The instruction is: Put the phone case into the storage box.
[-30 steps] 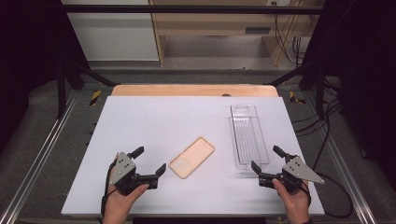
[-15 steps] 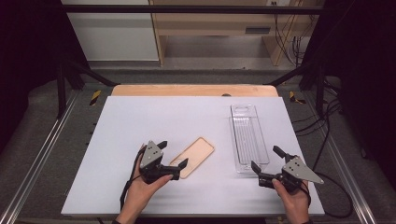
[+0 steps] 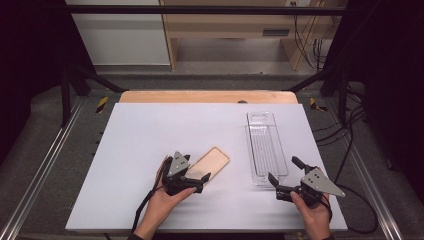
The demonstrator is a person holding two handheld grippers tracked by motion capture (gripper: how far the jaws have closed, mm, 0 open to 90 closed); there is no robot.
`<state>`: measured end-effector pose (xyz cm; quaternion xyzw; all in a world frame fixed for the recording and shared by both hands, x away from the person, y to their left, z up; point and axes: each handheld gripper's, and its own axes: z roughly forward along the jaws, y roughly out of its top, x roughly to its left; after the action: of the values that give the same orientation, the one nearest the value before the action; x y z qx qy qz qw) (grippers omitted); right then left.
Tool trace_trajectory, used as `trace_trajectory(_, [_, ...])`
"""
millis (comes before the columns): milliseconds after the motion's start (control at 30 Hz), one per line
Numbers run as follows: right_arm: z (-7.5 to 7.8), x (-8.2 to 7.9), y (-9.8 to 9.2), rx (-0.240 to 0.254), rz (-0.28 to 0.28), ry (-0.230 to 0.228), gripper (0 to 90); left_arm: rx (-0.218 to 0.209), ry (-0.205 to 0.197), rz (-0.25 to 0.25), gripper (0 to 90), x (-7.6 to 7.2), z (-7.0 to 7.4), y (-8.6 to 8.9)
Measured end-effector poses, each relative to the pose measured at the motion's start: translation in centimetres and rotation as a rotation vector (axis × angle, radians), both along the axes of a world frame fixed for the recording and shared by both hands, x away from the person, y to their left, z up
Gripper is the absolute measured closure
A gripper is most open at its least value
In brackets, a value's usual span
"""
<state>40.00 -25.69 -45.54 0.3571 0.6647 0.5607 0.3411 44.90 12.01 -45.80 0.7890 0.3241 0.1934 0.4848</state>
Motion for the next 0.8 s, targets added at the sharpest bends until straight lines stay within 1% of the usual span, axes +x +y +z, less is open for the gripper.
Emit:
trace_trajectory(133, [0.0, 0.0, 0.0, -0.001, -0.003, 0.001, 3.9, 0.016, 0.01, -0.005, 10.2, 0.1, -0.4, -0.4])
trace_trajectory(233, [0.0, 0.0, -0.1, -0.002, -0.002, -0.002, 3.9, 0.037, 0.018, -0.009, 12.2, 0.2, -0.7, -0.7])
trace_trajectory(267, [0.0, 0.0, 0.0, -0.001, -0.002, 0.0, 3.9, 0.045, 0.018, -0.01, 13.4, 0.3, -0.8, -0.8])
trace_trajectory(300, [0.0, -0.1, 0.0, -0.002, -0.003, 0.0, 3.9, 0.048, 0.021, -0.011, 17.4, 0.3, -0.9, -0.9])
trace_trajectory(333, [0.0, -0.1, 0.0, -0.002, -0.003, 0.0, 3.9, 0.055, 0.027, -0.013, 17.4, 0.3, -0.9, -1.0])
trace_trajectory(367, [0.0, -0.1, 0.0, -0.002, -0.003, 0.0, 3.9, 0.066, 0.033, -0.009, 22.0, 0.2, -1.0, -1.0])
trace_trajectory(400, [0.0, -0.1, -0.1, -0.001, -0.002, 0.0, 3.9, 0.074, 0.036, -0.004, 32.7, 0.2, -1.0, -1.0])
trace_trajectory(433, [0.0, 0.0, -0.1, -0.002, -0.002, -0.002, 3.9, 0.083, 0.041, 0.0, 39.0, 0.2, -1.0, -0.9])
trace_trajectory(467, [0.0, 0.0, -0.1, -0.002, -0.002, -0.002, 3.9, 0.085, 0.047, 0.004, 39.0, 0.2, -1.0, -0.9])
trace_trajectory(500, [0.0, 0.0, -0.1, -0.002, -0.003, -0.001, 3.9, 0.096, 0.07, 0.012, 50.1, 0.2, -1.1, -0.7])
trace_trajectory(533, [0.0, 0.0, -0.1, -0.002, -0.003, -0.001, 3.9, 0.096, 0.07, 0.012, 57.7, 0.2, -1.1, -0.7])
trace_trajectory(567, [0.0, 0.0, -0.1, -0.002, -0.002, -0.001, 3.9, 0.104, 0.081, 0.011, 57.7, 0.2, -1.1, -0.6])
trace_trajectory(600, [0.0, -0.1, -0.1, -0.002, -0.003, 0.0, 3.9, 0.113, 0.089, 0.009, 65.9, 0.2, -1.1, -0.6])
trace_trajectory(633, [0.0, -0.1, 0.0, -0.003, -0.005, 0.003, 3.9, 0.125, 0.104, 0.009, 77.8, 0.2, -1.2, -0.6])
trace_trajectory(667, [0.0, -0.1, 0.0, -0.003, -0.005, 0.003, 3.9, 0.133, 0.12, 0.013, 77.8, 0.2, -1.2, -0.5])
trace_trajectory(700, [0.0, 0.0, 0.0, -0.004, -0.005, 0.003, 3.9, 0.137, 0.152, 0.018, 85.1, 0.2, -1.2, -0.4])
trace_trajectory(733, [0.0, 0.0, 0.0, -0.004, -0.005, 0.003, 3.9, 0.137, 0.152, 0.018, 87.7, 0.2, -1.2, -0.4])
trace_trajectory(767, [0.0, 0.0, 0.0, -0.004, -0.006, 0.004, 4.0, 0.139, 0.167, 0.017, 87.7, 0.2, -1.3, -0.4])
trace_trajectory(800, [0.0, 0.0, -0.1, -0.004, -0.006, 0.001, 4.0, 0.146, 0.177, 0.013, 89.9, 0.2, -1.3, -0.4])
